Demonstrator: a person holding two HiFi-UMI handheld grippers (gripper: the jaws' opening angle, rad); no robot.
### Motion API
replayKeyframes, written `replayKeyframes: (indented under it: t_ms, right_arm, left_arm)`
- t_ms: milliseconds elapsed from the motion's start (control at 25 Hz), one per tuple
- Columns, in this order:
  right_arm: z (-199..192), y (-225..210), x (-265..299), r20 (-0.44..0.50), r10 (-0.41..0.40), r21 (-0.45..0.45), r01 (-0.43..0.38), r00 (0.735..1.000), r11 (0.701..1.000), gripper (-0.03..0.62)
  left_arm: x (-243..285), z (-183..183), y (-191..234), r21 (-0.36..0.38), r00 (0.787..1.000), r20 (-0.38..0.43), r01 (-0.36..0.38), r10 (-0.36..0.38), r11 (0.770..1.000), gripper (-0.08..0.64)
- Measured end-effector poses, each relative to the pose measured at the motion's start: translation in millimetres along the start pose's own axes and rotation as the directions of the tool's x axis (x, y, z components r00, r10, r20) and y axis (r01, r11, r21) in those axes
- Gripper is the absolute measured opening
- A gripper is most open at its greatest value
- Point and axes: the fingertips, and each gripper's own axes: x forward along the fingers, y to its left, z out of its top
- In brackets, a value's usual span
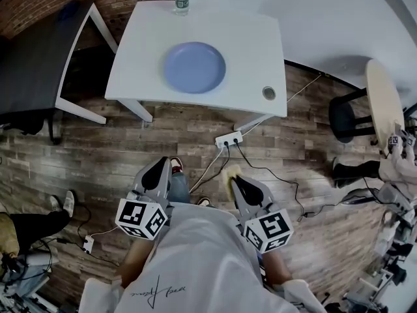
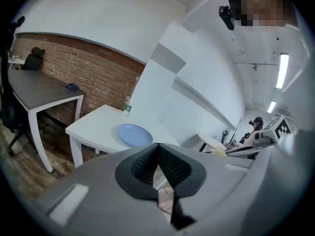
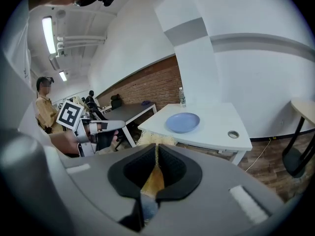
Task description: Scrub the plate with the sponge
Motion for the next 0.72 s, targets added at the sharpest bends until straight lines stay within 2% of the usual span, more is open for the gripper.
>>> replayKeyframes:
  t_ms: [240, 520, 720]
  right_arm:
    - [36, 6, 49, -0.003, -0.002, 0.001, 0.002, 1.0, 1.0, 0.021]
    - [68, 27, 105, -0.026, 0.001, -0.033, -0.002, 1.0, 0.999, 0.022]
    - [80, 34, 115, -0.041, -0.024, -0.062, 0.021, 0.999, 0.998, 0.023]
  left_arm:
    - [23, 34, 51, 0.01, 1.0, 0.012, -0.022, 0.022, 1.0, 0.0]
    - [36, 55, 100, -0.006, 1.0, 0.009, 0.016, -0.016, 1.0, 0.0]
    - [40, 64, 117, -0.016, 1.0, 0.017, 0.026, -0.026, 1.0, 0.0]
